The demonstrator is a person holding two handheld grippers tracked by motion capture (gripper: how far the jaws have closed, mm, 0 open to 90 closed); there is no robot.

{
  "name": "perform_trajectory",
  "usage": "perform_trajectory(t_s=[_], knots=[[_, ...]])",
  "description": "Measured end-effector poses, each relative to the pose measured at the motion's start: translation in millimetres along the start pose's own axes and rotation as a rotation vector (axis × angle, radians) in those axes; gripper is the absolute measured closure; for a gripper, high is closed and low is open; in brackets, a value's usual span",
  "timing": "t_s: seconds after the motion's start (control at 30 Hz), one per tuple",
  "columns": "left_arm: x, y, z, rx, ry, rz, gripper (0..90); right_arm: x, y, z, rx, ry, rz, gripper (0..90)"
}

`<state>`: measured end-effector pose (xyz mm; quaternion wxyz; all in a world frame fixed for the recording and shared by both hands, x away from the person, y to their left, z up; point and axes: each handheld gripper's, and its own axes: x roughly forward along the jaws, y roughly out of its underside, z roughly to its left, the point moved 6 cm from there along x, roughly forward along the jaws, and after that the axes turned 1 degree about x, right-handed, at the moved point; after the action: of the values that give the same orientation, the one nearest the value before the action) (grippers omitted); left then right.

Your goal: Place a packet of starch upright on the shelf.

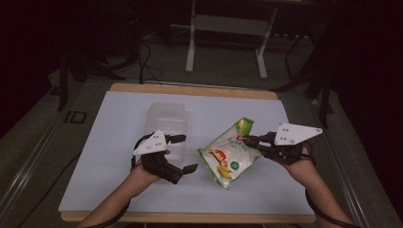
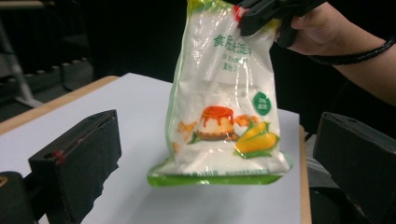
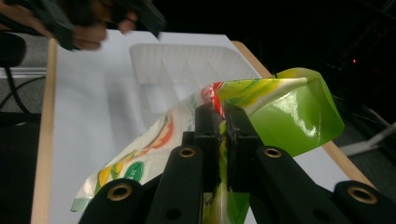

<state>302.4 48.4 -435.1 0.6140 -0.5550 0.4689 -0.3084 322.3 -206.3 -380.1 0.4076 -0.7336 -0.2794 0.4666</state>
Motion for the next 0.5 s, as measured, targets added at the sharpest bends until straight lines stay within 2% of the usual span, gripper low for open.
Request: perform_trajectory(t_s=[0.17,0.33,0.37,0.5], knots=[[15.6,-9.4,7.9,0.008,0.044,0.006,1.2,-0.4,-10.2,7.8,-0.030,-0.020,-0.013,85.6],[29.8,-15.7,17.4,-0.010,0.110,0.014,1.3,-0.2,-19.0,16.2,-0.054,-0.046,-0.027,85.5],[29.8,-15.7,17.4,-0.010,0.110,0.014,1.3,-0.2,-20.4,17.9,-0.061,-0.051,-0.028,85.6],[47.8,-13.9,16.5,-0.009,0.189,0.073,1.3,0.3,-25.4,23.5,-0.078,-0.065,-0.035,85.6]])
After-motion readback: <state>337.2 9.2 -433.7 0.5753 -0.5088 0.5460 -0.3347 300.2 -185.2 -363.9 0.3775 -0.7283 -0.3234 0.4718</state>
